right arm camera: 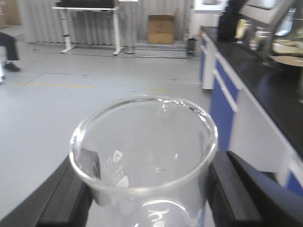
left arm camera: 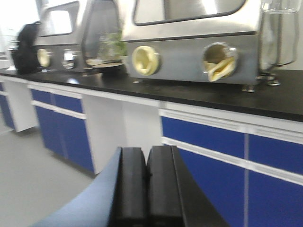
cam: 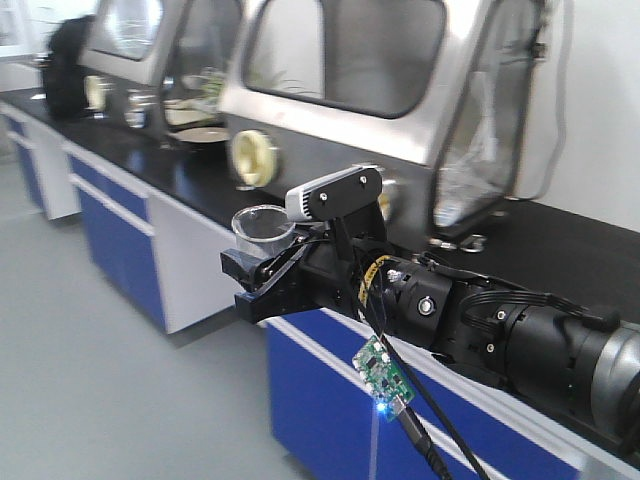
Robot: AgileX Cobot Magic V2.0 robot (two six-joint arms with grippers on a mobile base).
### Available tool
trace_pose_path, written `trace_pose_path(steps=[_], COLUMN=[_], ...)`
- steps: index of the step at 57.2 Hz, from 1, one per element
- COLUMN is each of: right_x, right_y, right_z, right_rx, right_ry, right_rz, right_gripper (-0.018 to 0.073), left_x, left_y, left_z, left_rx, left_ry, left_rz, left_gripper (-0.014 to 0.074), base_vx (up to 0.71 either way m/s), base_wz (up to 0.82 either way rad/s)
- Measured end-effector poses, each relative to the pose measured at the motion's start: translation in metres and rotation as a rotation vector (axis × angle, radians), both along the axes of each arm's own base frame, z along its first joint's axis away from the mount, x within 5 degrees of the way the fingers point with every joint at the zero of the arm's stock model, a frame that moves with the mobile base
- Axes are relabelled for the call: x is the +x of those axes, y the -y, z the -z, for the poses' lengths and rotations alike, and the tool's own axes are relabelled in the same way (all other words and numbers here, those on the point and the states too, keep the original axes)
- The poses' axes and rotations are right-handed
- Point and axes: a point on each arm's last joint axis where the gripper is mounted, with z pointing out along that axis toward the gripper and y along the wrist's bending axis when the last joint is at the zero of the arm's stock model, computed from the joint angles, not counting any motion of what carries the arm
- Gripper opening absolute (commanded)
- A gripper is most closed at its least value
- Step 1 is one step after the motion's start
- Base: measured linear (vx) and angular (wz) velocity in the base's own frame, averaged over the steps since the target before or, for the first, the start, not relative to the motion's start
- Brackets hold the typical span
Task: Pick beaker and place in left cabinet
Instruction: 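Drive the base away from the bench holding the beaker in the right gripper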
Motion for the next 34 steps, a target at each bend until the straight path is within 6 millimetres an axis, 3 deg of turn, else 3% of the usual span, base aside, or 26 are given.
trace_pose_path(steps=[34], right_x=[0.0000], right_y=[0.0000], right_z=[0.0000], right_rx=[0.000], right_ry=[0.000], right_rz=[0.000], right_gripper=[0.0145], left_x=[0.0000], left_y=[0.0000], left_z=[0.0000], left_rx=[0.000], left_ry=[0.000], left_rz=[0.000], left_gripper=[0.0001], base_vx=[0.06], base_wz=[0.67])
